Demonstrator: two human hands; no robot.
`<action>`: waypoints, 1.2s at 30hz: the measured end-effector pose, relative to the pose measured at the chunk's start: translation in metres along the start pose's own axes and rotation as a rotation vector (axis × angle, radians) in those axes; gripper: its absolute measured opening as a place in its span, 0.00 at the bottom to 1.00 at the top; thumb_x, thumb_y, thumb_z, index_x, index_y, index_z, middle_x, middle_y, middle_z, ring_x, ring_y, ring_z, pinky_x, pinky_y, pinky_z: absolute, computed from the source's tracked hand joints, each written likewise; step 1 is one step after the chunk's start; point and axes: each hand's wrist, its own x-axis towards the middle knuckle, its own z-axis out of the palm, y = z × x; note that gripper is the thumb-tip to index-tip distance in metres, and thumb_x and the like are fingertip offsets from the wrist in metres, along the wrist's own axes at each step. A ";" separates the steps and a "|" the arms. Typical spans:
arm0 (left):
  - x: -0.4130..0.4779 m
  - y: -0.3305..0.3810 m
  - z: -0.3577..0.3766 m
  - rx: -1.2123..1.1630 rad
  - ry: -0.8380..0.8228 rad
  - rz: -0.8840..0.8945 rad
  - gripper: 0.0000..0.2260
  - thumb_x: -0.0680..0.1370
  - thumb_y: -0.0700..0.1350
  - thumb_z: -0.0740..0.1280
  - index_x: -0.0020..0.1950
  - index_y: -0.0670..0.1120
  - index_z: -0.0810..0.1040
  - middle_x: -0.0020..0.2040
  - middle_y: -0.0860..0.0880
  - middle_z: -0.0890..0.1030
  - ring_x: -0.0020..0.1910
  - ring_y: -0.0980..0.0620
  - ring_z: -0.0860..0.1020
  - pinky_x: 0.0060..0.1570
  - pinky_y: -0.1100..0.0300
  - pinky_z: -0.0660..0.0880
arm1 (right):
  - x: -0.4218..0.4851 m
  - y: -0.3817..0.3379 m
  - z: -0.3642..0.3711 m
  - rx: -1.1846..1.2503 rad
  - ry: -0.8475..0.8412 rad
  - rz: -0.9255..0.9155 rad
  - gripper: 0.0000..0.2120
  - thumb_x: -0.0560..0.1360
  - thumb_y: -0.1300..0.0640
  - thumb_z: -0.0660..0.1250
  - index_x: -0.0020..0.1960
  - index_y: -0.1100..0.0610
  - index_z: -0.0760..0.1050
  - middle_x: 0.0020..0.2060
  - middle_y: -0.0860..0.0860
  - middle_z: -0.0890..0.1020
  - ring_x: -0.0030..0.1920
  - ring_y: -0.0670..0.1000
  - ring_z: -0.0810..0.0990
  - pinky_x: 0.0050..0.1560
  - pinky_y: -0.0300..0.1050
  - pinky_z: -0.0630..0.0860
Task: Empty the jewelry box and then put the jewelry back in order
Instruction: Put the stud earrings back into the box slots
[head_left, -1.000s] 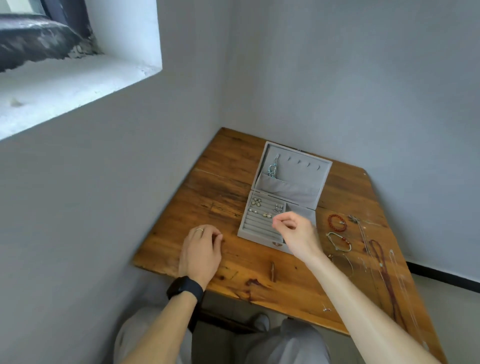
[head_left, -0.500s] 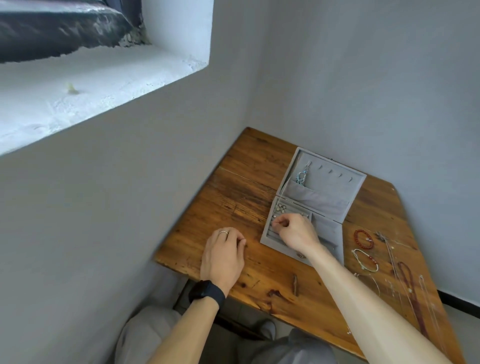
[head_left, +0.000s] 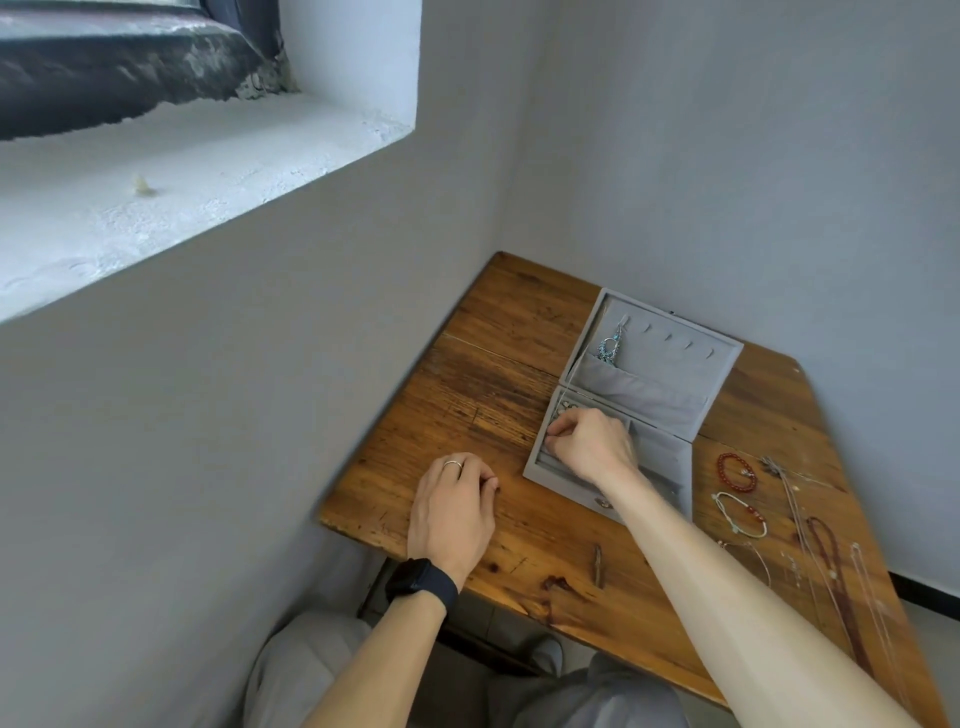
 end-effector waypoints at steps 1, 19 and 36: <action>0.000 0.000 -0.001 0.002 -0.006 0.004 0.02 0.77 0.44 0.71 0.47 0.50 0.80 0.48 0.52 0.80 0.49 0.52 0.76 0.50 0.57 0.74 | 0.001 -0.001 -0.001 -0.009 -0.009 0.013 0.03 0.73 0.51 0.71 0.46 0.44 0.82 0.46 0.45 0.85 0.51 0.50 0.82 0.48 0.43 0.79; 0.007 0.004 -0.013 -0.114 -0.142 -0.094 0.02 0.80 0.47 0.67 0.51 0.53 0.80 0.53 0.58 0.78 0.56 0.56 0.73 0.57 0.61 0.70 | -0.033 0.024 -0.018 0.193 0.043 -0.083 0.10 0.79 0.47 0.67 0.56 0.46 0.84 0.53 0.43 0.86 0.43 0.43 0.82 0.45 0.38 0.78; 0.095 0.071 0.009 0.099 -0.637 0.068 0.03 0.80 0.49 0.67 0.48 0.54 0.80 0.58 0.48 0.77 0.50 0.52 0.77 0.47 0.61 0.72 | -0.105 0.132 0.011 -0.183 0.063 -0.063 0.33 0.82 0.36 0.36 0.82 0.51 0.41 0.80 0.44 0.40 0.77 0.46 0.29 0.73 0.59 0.27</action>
